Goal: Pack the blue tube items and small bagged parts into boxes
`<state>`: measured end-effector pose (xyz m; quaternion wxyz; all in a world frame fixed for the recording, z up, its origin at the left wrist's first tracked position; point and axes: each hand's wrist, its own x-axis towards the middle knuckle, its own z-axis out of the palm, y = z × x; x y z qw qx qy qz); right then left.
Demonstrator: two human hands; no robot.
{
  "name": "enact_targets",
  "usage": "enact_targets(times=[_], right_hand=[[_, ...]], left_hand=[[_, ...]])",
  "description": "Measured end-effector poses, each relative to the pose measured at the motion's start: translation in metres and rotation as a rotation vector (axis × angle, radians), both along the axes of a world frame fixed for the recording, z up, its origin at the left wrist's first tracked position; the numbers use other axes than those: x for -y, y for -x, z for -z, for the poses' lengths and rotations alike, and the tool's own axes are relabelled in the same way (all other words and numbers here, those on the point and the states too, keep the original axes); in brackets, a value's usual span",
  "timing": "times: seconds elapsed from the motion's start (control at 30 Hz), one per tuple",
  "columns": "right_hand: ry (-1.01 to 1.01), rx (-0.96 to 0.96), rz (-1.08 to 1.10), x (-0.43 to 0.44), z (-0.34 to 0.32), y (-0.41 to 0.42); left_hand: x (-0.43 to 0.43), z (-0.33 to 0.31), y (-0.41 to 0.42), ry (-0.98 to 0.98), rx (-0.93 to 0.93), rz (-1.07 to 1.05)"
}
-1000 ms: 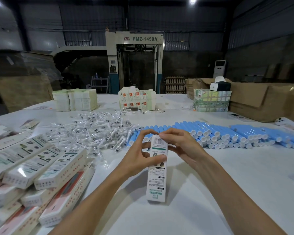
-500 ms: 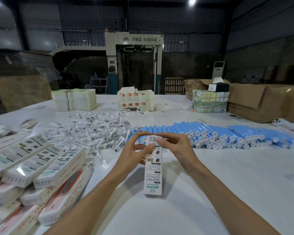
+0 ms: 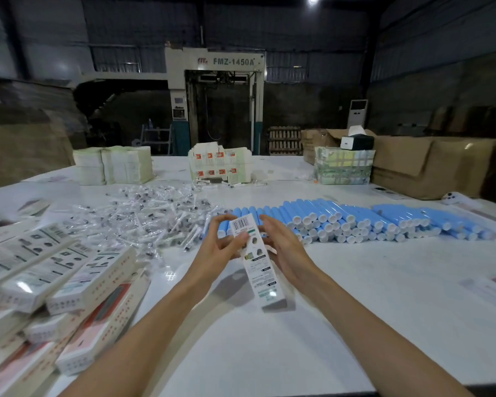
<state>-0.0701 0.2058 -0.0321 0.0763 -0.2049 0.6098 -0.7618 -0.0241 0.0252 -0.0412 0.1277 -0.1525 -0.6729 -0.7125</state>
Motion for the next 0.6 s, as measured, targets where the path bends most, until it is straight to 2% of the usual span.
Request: enact_targets(times=[0.2, 0.3, 0.43, 0.6], right_hand=[[-0.153, 0.041, -0.25, -0.002, 0.012, -0.004], [-0.229, 0.028, -0.242, -0.003, 0.01, -0.004], [-0.359, -0.094, -0.131, -0.016, 0.001, -0.008], [-0.604, -0.28, 0.207, -0.065, -0.009, -0.006]], left_hand=[[0.008, 0.007, 0.008, -0.044, -0.048, -0.017], [0.008, 0.01, 0.008, -0.013, -0.062, -0.035], [0.0, 0.013, 0.009, 0.225, -0.158, -0.201], [0.002, 0.025, 0.008, 0.621, -0.289, -0.226]])
